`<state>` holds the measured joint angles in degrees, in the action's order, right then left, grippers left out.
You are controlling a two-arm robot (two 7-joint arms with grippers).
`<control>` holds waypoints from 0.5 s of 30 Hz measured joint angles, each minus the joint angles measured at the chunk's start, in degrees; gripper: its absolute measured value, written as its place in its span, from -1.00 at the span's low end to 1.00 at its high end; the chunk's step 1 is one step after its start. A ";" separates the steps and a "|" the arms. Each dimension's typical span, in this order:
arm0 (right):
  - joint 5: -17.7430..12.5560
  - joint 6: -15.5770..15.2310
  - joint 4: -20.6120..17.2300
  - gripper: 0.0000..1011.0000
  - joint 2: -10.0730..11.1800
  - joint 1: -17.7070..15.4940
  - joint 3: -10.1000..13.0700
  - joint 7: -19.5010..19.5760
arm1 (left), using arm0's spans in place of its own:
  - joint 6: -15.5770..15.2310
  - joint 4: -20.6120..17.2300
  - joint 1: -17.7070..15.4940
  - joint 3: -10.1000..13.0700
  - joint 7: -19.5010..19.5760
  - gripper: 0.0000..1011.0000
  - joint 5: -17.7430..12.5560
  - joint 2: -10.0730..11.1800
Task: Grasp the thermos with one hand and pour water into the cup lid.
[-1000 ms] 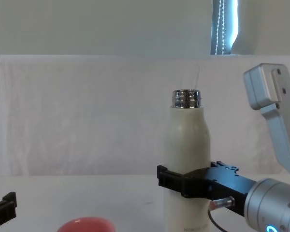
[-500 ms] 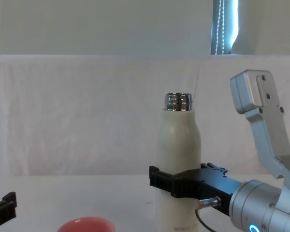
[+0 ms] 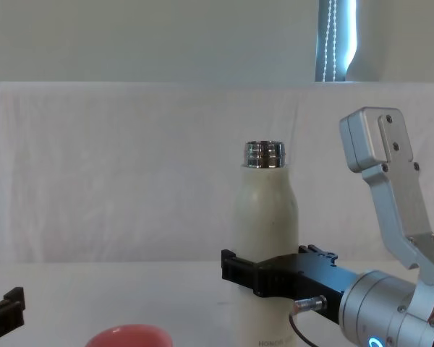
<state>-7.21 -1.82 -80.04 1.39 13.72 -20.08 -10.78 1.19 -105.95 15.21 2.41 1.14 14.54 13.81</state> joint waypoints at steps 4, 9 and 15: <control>0.01 0.08 0.18 0.90 -0.02 0.03 -0.01 -0.03 | 0.00 0.00 0.00 0.00 0.00 0.98 0.00 0.00; 0.00 0.11 0.37 0.90 -0.06 0.03 -0.01 -0.13 | 0.00 0.00 0.00 0.00 0.00 0.98 0.00 0.00; -0.01 0.12 0.60 0.90 -0.10 0.02 0.02 -0.14 | 0.00 0.00 0.00 0.00 0.00 0.98 0.00 0.00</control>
<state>-7.22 -1.70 -79.44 1.29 13.74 -20.06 -10.92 1.19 -105.95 15.21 2.41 1.14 14.54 13.81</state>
